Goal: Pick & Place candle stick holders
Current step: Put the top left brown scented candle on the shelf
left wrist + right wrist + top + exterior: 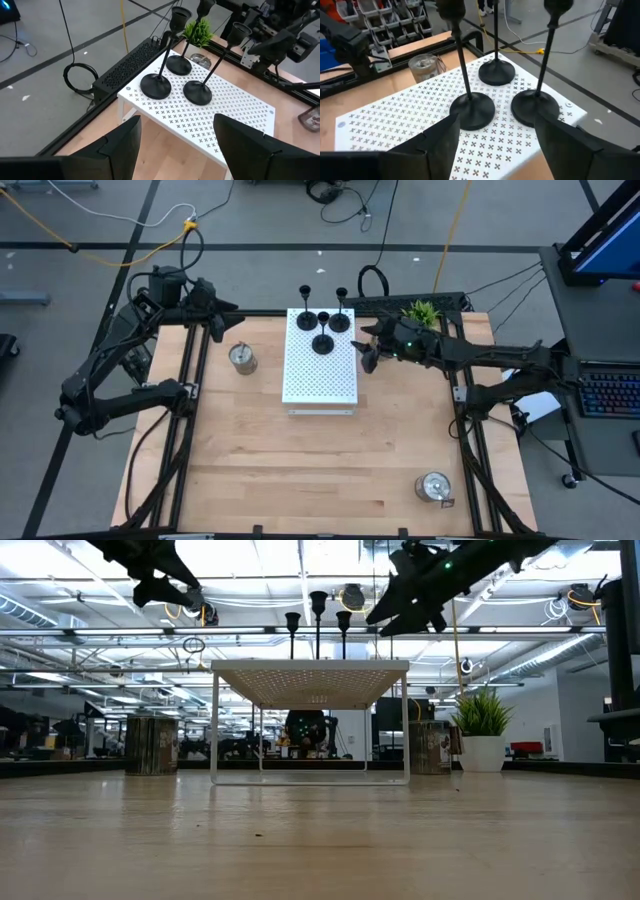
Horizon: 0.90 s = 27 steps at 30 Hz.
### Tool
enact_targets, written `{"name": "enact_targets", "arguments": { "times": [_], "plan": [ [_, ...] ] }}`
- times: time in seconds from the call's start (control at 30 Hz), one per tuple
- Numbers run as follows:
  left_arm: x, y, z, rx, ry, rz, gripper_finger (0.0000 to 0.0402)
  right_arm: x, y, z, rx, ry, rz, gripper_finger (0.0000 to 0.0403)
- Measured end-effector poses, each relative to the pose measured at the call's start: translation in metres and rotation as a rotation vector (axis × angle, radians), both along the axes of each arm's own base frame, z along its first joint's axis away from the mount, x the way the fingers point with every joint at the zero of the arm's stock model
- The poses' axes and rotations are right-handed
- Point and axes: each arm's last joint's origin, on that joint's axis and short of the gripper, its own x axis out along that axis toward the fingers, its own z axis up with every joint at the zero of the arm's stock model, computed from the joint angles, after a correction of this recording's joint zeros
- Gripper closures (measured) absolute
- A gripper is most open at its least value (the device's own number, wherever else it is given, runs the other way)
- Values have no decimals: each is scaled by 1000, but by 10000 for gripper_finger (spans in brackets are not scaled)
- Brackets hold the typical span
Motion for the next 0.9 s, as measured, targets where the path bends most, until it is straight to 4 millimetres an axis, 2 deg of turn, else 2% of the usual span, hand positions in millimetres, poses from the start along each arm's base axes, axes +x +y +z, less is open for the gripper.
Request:
{"name": "enact_targets", "arguments": {
  "times": [0.27,0.67,0.9],
  "plan": [
    [0,0,0,10,6,1,146,-14,4,4,18,49,-2,187],
    [-3,4,-1,60,76,148,146,-25,7,-12,87,228,-15,222],
    [-3,4,-1,59,76,148,146,-36,8,-5,50,188,-61,238]
  ]
}}
